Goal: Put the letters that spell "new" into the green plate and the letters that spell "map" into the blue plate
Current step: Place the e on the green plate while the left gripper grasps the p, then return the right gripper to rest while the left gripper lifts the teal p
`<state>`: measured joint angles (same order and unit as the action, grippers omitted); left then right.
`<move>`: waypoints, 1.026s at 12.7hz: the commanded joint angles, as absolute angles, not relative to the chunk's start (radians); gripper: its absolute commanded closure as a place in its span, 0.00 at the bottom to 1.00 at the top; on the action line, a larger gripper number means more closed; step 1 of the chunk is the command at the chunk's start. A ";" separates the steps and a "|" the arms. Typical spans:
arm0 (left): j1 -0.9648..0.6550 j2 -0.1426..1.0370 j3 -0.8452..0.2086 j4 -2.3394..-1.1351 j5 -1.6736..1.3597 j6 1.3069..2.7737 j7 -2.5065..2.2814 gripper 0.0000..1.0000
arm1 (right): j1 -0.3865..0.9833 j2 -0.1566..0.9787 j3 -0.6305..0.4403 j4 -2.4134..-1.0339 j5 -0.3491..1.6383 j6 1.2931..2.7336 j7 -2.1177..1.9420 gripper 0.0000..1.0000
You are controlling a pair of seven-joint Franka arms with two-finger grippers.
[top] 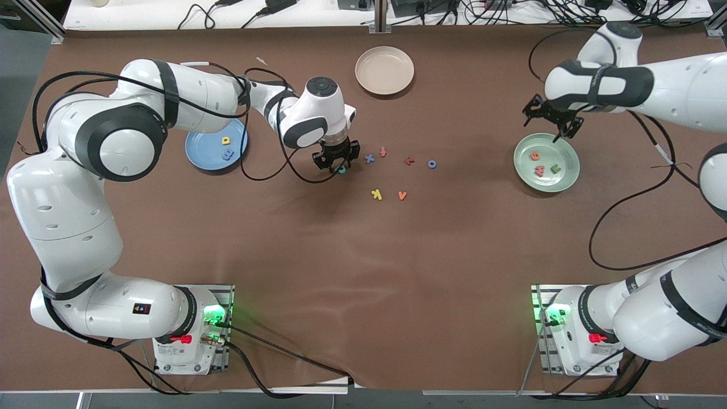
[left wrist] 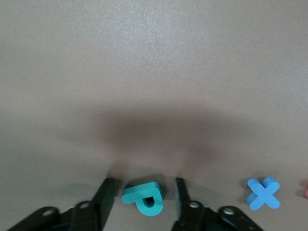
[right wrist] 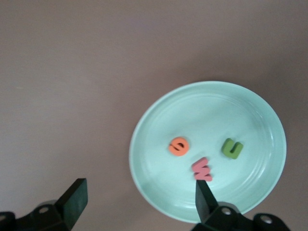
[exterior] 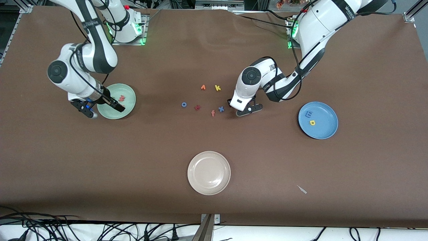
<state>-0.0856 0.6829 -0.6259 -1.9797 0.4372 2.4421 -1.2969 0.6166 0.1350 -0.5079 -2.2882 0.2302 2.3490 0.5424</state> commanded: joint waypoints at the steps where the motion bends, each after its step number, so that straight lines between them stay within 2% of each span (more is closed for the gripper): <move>1: -0.098 0.699 -0.617 -1.962 0.477 2.424 -1.325 0.57 | 0.621 0.084 -0.514 -2.170 0.238 2.231 0.432 0.01; 3: -0.098 0.699 -0.617 -1.963 0.477 2.422 -1.325 0.58 | 0.617 0.086 -0.523 -2.004 0.235 2.052 0.289 0.01; 5: -0.098 0.699 -0.617 -1.965 0.477 2.422 -1.325 0.61 | 0.614 0.089 -0.592 -1.864 0.232 1.869 0.169 0.01; 7: -0.098 0.699 -0.617 -1.965 0.477 2.422 -1.325 0.63 | 0.615 0.075 -0.636 -1.760 0.213 1.757 0.068 0.00; 9: -0.098 0.698 -0.617 -1.965 0.477 2.421 -1.324 0.65 | 0.611 0.087 -0.624 -1.605 0.085 1.579 0.055 0.00; 10: -0.098 0.698 -0.617 -1.965 0.479 2.418 -1.322 0.66 | 0.582 0.103 -0.594 -1.577 0.087 1.560 0.052 0.00; 11: -0.098 0.698 -0.617 -1.962 0.477 2.405 -1.321 0.68 | 0.481 0.100 -0.480 -1.569 0.087 1.557 0.052 0.00; 13: -0.092 0.693 -0.618 -1.960 0.477 2.395 -1.307 0.72 | 0.184 0.091 -0.169 -1.524 0.074 1.559 0.060 0.00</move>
<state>-0.0880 0.6821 -0.6262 -1.9744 0.4372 2.4325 -1.2971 0.4133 0.0706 -0.3938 -1.5906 0.0905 1.5841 0.0704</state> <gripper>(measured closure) 0.630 0.000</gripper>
